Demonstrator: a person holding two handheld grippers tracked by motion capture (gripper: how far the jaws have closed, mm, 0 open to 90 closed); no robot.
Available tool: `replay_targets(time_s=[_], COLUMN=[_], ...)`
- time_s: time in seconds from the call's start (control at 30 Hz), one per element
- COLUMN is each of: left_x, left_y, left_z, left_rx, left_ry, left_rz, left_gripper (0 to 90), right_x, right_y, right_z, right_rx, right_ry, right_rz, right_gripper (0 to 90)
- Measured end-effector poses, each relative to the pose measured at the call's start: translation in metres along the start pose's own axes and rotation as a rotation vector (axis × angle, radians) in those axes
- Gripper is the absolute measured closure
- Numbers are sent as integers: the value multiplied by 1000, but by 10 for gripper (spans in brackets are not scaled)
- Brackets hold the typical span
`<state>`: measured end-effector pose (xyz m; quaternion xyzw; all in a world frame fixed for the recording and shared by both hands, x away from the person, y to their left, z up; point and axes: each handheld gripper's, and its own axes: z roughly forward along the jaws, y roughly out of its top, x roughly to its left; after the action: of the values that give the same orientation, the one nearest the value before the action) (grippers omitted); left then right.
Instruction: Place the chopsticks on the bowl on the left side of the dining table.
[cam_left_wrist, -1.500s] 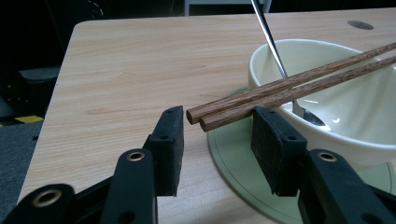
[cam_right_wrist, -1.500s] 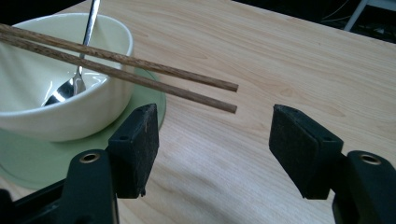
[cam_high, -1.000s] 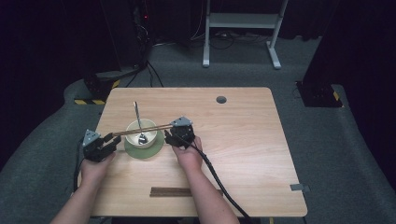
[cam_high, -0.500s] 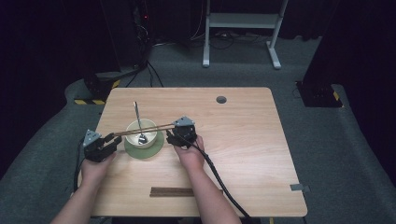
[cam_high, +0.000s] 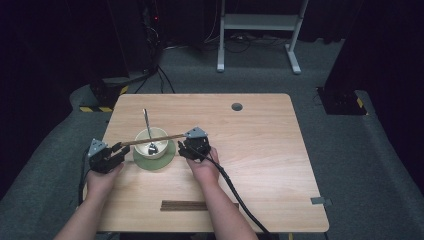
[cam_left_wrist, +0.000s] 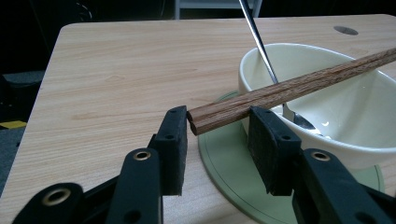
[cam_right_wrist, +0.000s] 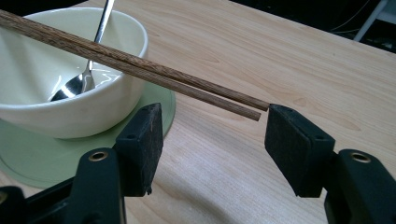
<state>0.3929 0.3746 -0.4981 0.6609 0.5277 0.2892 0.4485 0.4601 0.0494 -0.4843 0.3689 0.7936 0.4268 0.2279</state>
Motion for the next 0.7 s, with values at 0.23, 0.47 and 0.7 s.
replay_targets(time_s=[0.23,0.47,0.7], left_x=[1,3,4], left_y=[0,0,-1], left_z=[-1,-2,-1], left_rx=[-4,-7,-4], left_ry=[4,5,-1], left_rz=[-4,-9,-9], left_gripper=[571,572,585], right_x=[5,-3,3], right_y=[-2,3,2], right_z=[-7,4,4], right_rx=[-25,-10,-1], right_ry=[-14,-13,-4], right_rz=[0,4,-8], right_gripper=[388,366,385])
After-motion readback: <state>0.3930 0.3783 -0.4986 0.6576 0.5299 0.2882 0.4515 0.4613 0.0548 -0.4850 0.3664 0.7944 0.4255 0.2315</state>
